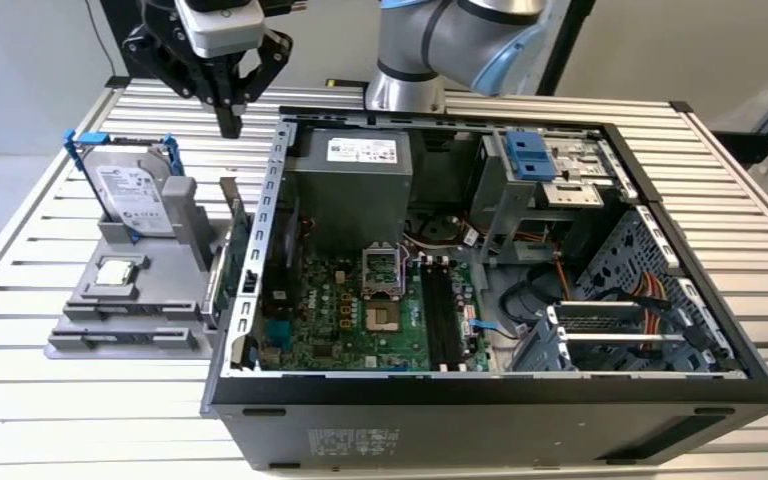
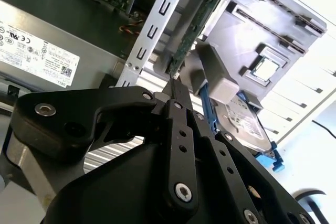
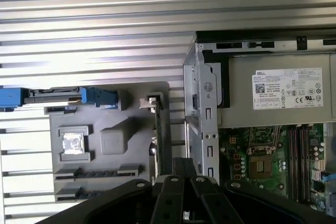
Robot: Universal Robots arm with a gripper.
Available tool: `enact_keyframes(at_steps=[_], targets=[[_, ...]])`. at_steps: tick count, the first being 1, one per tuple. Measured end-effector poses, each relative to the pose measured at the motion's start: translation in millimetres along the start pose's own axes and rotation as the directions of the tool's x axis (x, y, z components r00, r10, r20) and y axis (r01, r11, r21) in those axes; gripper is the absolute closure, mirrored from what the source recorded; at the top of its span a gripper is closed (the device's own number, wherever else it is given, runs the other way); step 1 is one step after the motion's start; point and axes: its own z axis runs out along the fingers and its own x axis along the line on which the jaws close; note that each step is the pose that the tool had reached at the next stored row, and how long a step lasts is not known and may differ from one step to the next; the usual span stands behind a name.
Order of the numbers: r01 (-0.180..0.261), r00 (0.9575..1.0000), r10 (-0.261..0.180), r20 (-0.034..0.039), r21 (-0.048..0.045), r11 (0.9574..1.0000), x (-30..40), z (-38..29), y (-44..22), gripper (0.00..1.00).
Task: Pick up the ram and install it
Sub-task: 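Reach for the ram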
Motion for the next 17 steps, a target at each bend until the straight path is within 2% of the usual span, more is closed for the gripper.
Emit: enact_keyframes(at_steps=[8, 17], targets=[[0.000, 1.0000, 0.000, -0.0004, 0.0001, 1.0000, 12.2, 0.0, -0.9, 1.00], [0.001, 1.0000, -0.001, -0.0016, 0.0002, 1.0000, 29.5, -0.3, -2.1, 1.00]])
